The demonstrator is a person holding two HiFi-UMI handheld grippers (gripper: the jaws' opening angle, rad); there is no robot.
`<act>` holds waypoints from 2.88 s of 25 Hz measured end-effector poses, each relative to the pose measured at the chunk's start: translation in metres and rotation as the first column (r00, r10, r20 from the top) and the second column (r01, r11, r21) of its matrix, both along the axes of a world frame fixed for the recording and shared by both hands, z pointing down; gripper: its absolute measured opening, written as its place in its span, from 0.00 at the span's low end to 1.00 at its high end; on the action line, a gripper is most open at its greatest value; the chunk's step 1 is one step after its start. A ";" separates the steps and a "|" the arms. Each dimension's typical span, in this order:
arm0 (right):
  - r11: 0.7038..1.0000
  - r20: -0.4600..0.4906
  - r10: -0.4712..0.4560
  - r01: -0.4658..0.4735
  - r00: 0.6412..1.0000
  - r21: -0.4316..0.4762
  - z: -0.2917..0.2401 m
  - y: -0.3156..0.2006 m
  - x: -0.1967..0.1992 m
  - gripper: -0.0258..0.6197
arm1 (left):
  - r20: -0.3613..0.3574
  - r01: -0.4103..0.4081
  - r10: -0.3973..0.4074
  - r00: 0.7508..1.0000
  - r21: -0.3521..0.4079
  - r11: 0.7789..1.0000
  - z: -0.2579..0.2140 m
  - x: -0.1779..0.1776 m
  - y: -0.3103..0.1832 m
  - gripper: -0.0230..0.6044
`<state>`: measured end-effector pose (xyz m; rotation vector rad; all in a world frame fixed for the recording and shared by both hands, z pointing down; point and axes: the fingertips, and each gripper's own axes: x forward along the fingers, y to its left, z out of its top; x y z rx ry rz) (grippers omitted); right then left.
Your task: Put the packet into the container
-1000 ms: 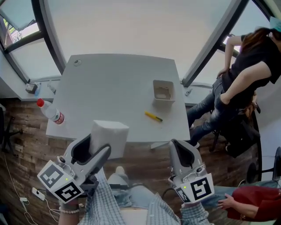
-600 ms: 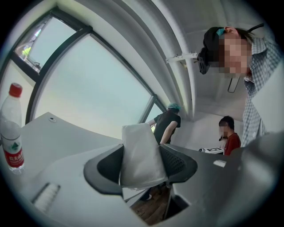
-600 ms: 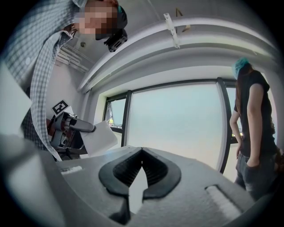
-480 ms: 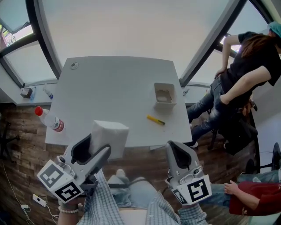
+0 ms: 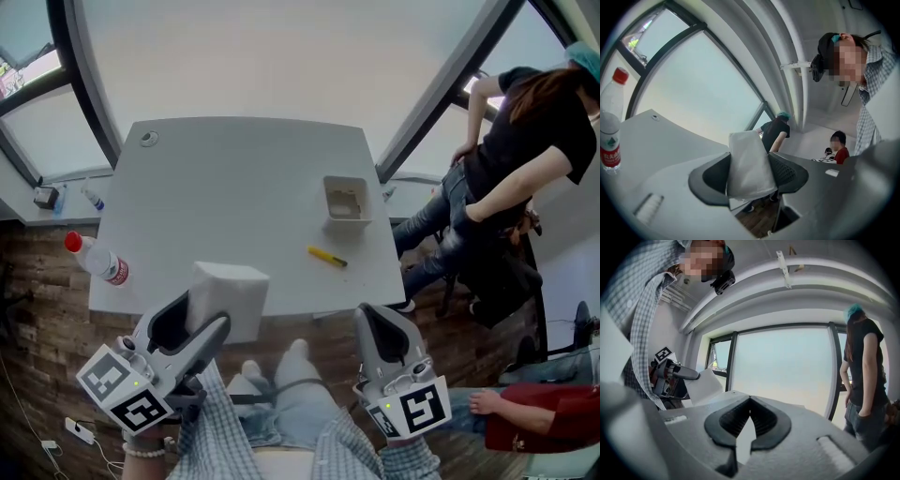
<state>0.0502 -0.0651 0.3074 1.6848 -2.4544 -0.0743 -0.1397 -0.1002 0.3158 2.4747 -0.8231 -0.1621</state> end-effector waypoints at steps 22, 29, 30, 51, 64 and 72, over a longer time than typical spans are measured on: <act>0.995 0.022 -0.098 0.098 0.995 -0.019 0.006 -0.078 0.032 0.04 | 0.048 0.104 -0.104 0.993 0.003 0.995 0.000 0.026 -0.061 0.45; 0.993 0.029 -0.106 0.107 0.994 -0.043 0.012 -0.102 0.050 0.04 | 0.057 0.109 -0.109 0.992 -0.002 0.994 0.002 0.045 -0.088 0.45; 0.993 0.029 -0.106 0.108 0.994 -0.044 0.012 -0.106 0.053 0.04 | 0.057 0.110 -0.110 0.992 -0.001 0.994 0.002 0.048 -0.092 0.45; 0.998 0.049 -0.019 0.022 0.999 -0.065 0.018 -0.143 0.123 0.04 | 0.088 -0.028 0.028 0.996 0.002 1.000 0.006 0.144 -0.155 0.45; 0.994 0.079 0.025 -0.016 0.997 -0.110 0.034 -0.152 0.151 0.04 | 0.160 -0.098 0.100 0.982 -0.019 0.995 0.027 0.193 -0.192 0.45; 0.990 0.082 0.023 -0.012 0.996 -0.139 0.044 -0.147 0.153 0.04 | 0.181 -0.125 0.126 0.975 -0.018 0.992 0.037 0.217 -0.211 0.45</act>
